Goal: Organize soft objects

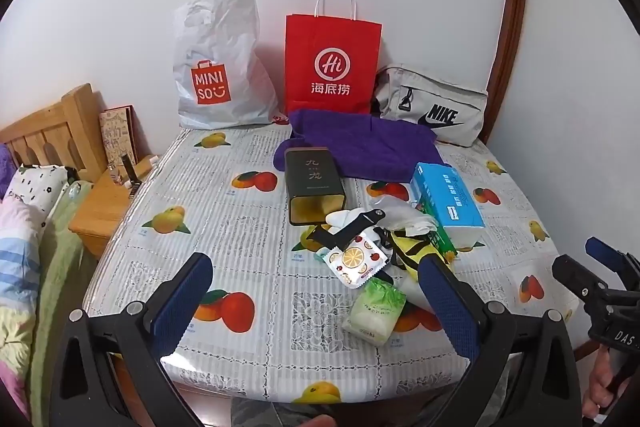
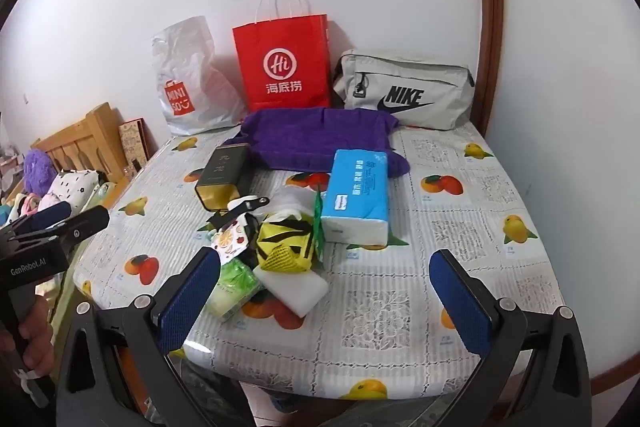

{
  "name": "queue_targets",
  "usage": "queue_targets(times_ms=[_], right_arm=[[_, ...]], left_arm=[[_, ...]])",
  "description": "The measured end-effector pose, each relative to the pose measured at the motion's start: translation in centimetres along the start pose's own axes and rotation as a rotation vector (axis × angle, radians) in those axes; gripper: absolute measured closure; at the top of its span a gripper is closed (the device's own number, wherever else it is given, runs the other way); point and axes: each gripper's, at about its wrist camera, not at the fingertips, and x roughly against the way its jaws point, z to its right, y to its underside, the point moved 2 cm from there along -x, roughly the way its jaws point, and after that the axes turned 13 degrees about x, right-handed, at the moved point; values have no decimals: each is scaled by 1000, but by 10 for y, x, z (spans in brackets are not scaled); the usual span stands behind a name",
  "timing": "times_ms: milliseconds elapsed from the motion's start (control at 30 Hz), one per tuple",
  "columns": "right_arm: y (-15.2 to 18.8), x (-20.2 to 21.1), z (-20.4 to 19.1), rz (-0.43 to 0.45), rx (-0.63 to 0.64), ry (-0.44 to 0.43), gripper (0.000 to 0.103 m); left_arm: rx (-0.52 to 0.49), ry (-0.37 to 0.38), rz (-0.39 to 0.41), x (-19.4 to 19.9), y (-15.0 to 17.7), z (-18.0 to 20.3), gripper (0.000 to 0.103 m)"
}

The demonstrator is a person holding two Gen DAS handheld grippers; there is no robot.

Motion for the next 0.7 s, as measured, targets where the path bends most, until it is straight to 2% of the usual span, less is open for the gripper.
queue_targets(times_ms=[700], right_arm=[[2, 13, -18, 5, 34, -1, 0]], left_arm=[[-28, 3, 20, 17, 0, 2, 0]])
